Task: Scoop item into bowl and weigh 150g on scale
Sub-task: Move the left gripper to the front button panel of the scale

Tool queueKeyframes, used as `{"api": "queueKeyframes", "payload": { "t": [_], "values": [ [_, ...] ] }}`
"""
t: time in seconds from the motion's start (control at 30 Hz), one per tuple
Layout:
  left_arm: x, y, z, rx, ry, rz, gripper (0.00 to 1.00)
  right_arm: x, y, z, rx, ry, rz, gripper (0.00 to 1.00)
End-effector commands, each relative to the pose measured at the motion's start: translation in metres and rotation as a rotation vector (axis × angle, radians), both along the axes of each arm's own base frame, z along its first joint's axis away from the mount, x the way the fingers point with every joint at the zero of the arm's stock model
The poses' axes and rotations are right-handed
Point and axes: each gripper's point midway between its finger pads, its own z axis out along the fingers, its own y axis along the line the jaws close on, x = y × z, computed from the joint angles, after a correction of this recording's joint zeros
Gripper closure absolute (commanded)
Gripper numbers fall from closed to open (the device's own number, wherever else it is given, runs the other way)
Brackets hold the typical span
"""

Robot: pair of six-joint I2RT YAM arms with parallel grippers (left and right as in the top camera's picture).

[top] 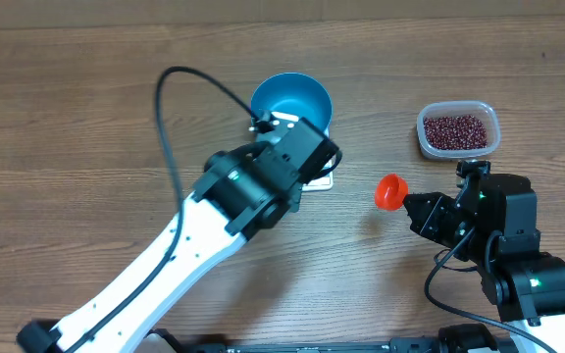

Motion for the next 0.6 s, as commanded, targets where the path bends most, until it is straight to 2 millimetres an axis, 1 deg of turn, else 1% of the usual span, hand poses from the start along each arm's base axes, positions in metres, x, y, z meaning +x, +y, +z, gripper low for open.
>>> {"api": "queueKeyframes", "payload": {
  "t": [0.0, 0.07, 0.2, 0.37, 0.57],
  "values": [
    [0.009, -0.015, -0.002, 0.028, -0.016, -0.115, 0.95, 0.004, -0.002, 0.016, -0.013, -0.051, -0.005, 0.96],
    [0.013, -0.025, -0.003, 0.001, -0.025, -0.160, 0.96, 0.004, -0.003, 0.015, -0.020, -0.049, -0.012, 0.96],
    [0.018, -0.031, -0.008, -0.051, -0.011, -0.175, 0.95, 0.003, -0.006, 0.013, -0.031, -0.040, -0.021, 0.96],
    [0.023, -0.035, -0.026, -0.095, 0.019, -0.215, 0.95, 0.003, -0.006, 0.013, -0.032, -0.041, -0.022, 0.96],
    [0.029, -0.042, -0.046, -0.107, 0.001, -0.245, 0.96, 0.004, -0.006, 0.014, -0.032, -0.043, -0.022, 0.96]
  ]
}}
